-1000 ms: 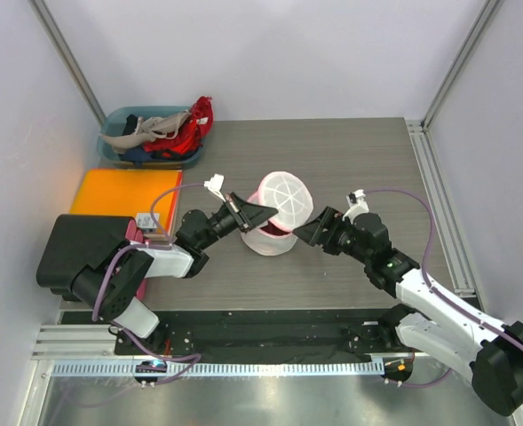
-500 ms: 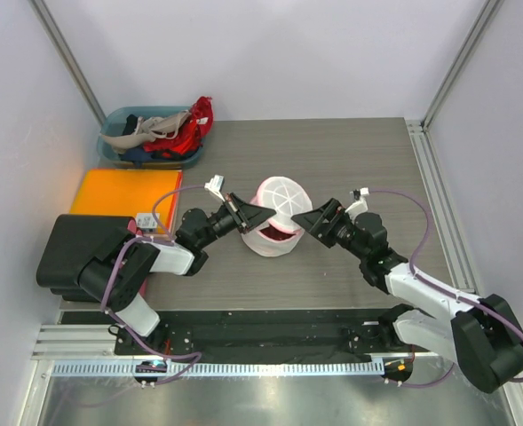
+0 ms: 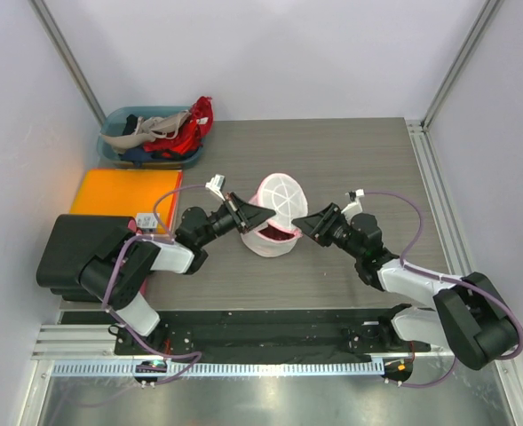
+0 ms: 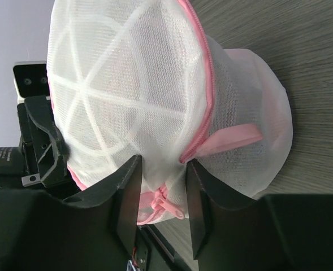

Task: Place the bra in the laundry bag and zip it closed
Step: Close the laundry bag at the center of the board.

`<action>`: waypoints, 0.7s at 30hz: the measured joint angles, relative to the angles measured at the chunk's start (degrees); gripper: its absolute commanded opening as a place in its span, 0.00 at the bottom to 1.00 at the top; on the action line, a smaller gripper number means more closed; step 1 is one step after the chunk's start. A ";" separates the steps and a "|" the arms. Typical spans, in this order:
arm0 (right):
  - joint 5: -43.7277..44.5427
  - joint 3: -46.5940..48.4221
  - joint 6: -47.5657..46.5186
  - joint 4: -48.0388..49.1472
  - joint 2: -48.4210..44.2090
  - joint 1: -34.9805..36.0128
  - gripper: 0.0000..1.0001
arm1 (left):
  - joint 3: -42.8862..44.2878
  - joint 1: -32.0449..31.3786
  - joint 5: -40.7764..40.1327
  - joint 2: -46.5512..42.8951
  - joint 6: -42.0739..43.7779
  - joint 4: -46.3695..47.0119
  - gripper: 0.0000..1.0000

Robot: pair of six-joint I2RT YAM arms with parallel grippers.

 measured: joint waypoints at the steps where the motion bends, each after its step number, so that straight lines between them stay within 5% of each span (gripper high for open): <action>1: -0.11 -0.04 0.00 0.57 0.63 -0.04 0.28 | 0.15 0.17 0.24 0.00 0.09 -0.28 0.07; 7: -0.33 -0.55 0.28 2.80 1.16 -0.42 0.02 | 0.74 1.66 1.55 -3.48 5.18 -11.85 0.34; 13: -1.27 -1.03 1.01 3.69 0.70 -0.37 0.01 | 7.19 1.75 -5.49 -20.02 22.03 -44.65 0.52; 21: -1.46 -0.66 4.28 0.37 -2.21 -0.33 0.01 | 13.92 -1.05 -19.82 -37.83 37.13 -71.60 0.36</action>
